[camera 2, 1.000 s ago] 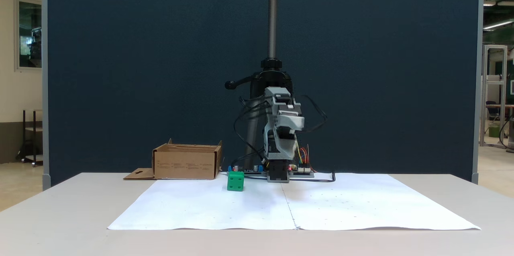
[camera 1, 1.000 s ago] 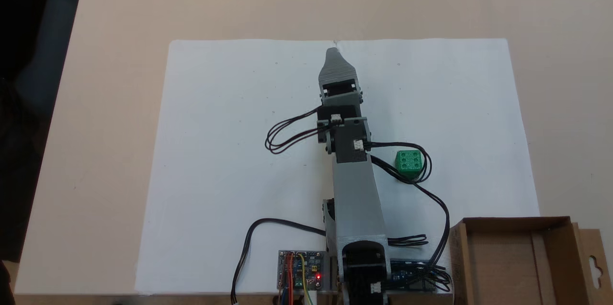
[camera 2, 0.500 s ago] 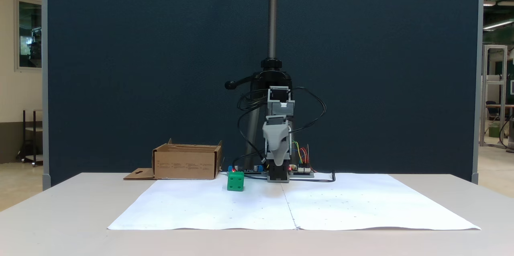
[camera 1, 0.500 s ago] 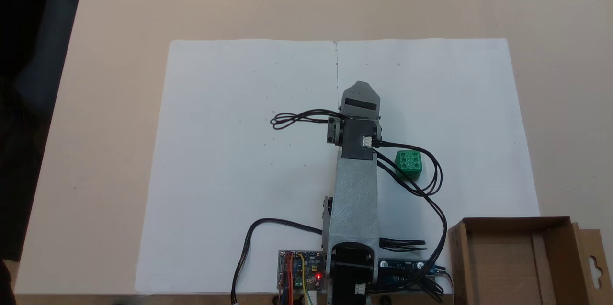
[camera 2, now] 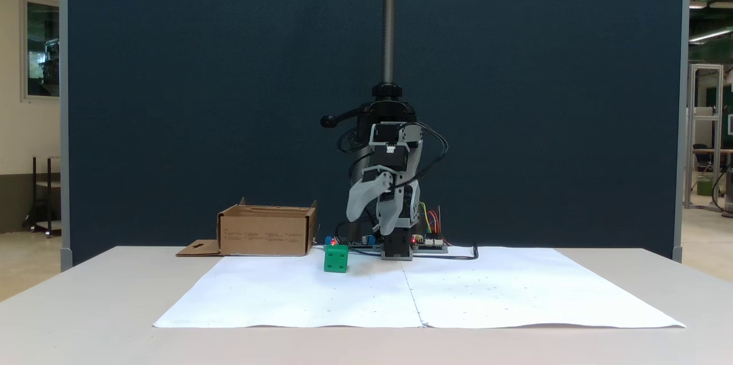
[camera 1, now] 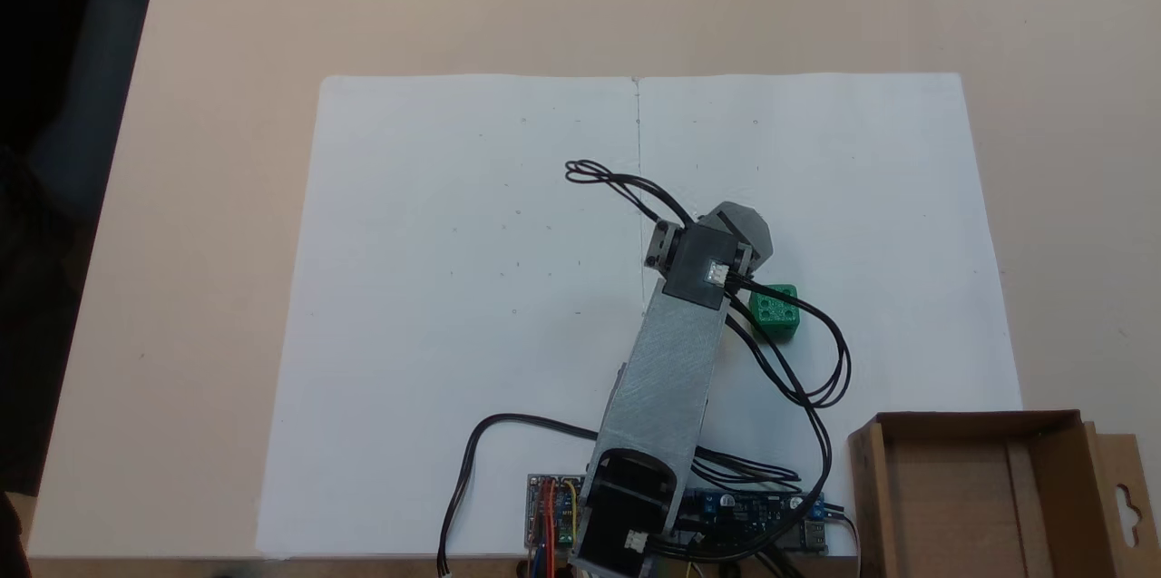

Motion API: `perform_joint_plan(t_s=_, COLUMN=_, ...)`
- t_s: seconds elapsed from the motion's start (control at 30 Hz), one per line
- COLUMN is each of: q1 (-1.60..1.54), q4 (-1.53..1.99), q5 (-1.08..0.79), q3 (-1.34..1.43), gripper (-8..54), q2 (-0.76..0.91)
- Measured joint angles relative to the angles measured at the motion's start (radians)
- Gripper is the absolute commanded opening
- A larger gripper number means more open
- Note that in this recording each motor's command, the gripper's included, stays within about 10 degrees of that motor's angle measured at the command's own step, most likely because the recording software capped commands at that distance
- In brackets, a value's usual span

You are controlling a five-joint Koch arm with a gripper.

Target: Grasp a green dice and put it in the bin.

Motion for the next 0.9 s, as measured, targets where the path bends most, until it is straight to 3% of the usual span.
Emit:
perform_joint_plan(t_s=0.63, q1=0.31, q4=0.184, q5=0.038, q3=-0.058, gripper=38.1, q2=-0.005)
perform_joint_plan(t_s=0.9, q1=0.451, q4=0.184, q5=0.037, q3=-0.196, gripper=38.0, q2=-0.129)
